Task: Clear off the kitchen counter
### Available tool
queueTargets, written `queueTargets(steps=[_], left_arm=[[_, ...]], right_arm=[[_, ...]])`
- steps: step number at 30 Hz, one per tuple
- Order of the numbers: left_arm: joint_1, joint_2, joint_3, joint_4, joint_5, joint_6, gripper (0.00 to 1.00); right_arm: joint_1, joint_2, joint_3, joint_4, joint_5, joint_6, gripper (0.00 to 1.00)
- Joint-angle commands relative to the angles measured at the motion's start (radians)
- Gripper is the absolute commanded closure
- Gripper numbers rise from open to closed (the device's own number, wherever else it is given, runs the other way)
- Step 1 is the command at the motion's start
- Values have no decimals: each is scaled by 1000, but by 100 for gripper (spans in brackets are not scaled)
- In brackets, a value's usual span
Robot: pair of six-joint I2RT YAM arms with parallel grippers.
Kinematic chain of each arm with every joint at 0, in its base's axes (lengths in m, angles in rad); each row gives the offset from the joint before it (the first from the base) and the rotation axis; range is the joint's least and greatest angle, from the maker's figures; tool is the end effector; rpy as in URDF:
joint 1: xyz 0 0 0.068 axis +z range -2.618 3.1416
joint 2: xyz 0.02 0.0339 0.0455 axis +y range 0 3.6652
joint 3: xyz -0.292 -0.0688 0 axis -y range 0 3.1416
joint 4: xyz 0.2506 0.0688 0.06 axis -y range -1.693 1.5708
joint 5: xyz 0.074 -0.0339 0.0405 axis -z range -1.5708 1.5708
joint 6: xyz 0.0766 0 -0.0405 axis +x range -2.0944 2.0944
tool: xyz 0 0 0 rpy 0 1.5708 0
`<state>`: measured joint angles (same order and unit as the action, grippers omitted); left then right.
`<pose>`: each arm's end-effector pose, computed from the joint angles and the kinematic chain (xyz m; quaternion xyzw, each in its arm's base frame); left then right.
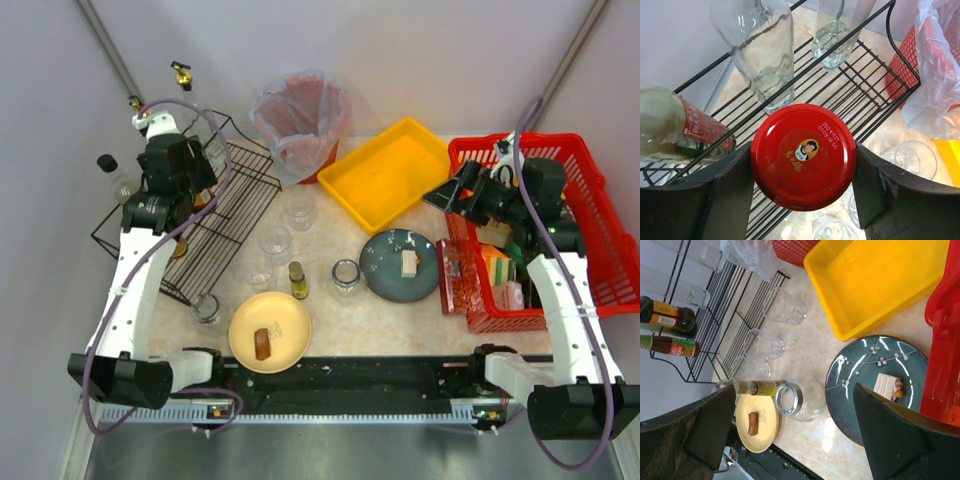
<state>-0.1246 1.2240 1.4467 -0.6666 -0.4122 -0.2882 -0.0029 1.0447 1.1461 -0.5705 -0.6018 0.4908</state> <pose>0.2837 -0.0046 0.4401 -0.1766 0.8158 0.0622 0.5472 0.2391 0.0427 0.3891 0.0484 0.8270 0.3658 0.4241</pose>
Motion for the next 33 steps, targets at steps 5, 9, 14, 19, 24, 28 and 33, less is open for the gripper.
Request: queueTargets(steps=[5,9,14,19,24,28,33], left_arm=[[32,-1,-52,269,52,6,65],[36,9,-81,311,49,24,65],[39,37,-101,323,23,40,65],[43,43,-135,338,9,44,63],[48,48,-154,325,1,32,53],[51,45,-164,323,9,26,38],[51,43,-157,309,15,26,13]], right_arm=[[-3,5,47,15,14,-20,2],[-3,6,46,15,17,-21,2],[-3,14,46,15,17,-21,2],[-3,12,40,15,19,-21,2],[-3,12,40,14,17,-18,2],[-3,11,38,15,16,-18,2],[-3,11,37,15,10,-18,2]])
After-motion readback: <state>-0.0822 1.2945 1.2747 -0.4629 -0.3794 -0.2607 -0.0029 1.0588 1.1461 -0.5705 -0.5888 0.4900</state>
